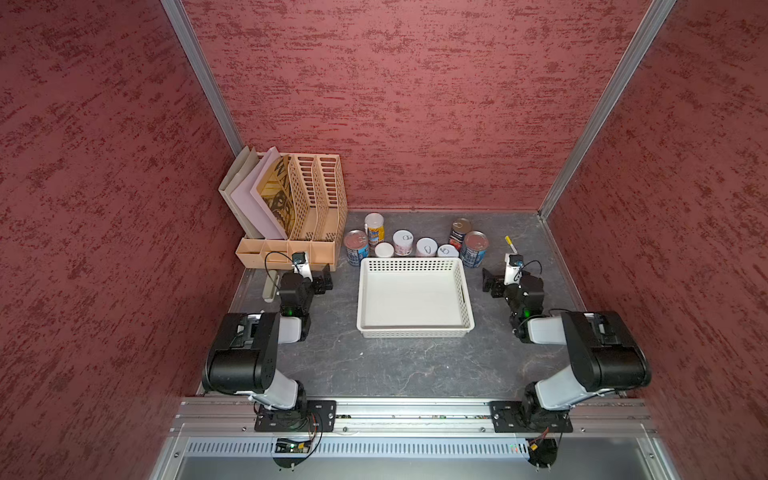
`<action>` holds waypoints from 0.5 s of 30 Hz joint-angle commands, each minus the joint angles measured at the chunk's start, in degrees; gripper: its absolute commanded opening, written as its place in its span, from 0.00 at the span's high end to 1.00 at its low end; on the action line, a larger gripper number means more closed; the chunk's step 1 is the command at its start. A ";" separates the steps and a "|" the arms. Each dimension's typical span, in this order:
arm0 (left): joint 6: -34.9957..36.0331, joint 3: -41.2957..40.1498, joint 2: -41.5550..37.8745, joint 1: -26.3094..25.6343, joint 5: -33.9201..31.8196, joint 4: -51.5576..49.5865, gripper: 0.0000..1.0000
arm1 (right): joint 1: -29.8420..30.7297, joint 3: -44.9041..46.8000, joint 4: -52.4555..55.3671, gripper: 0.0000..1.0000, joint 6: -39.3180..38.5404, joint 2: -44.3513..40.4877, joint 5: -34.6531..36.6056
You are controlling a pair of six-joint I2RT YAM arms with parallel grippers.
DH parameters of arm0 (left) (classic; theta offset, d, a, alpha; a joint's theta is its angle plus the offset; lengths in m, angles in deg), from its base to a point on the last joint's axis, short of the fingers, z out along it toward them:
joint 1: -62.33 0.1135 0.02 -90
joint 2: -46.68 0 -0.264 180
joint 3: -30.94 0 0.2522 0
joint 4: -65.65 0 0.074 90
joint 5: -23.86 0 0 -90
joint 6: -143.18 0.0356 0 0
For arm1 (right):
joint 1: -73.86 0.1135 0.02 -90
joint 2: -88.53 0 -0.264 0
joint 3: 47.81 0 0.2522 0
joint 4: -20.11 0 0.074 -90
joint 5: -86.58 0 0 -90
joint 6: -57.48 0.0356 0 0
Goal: Put the canned food in the basket
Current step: Move the basket to the center of the board.
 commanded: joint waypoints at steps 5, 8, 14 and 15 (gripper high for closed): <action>0.74 0.25 0.02 -0.02 0.02 0.59 0.00 | -0.34 -1.06 -0.13 0.02 0.56 -0.47 -0.30; 0.74 0.22 -0.03 -0.11 -0.14 0.76 0.00 | -0.35 -1.09 -0.12 0.02 0.56 -0.52 -0.30; 0.74 0.23 -0.02 -0.14 -0.09 0.76 0.00 | -0.34 -1.02 -0.13 0.02 0.59 -0.47 -0.35; 0.74 0.19 0.00 -0.15 -0.08 0.83 0.00 | -0.36 -1.00 -0.12 0.02 0.60 -0.53 -0.30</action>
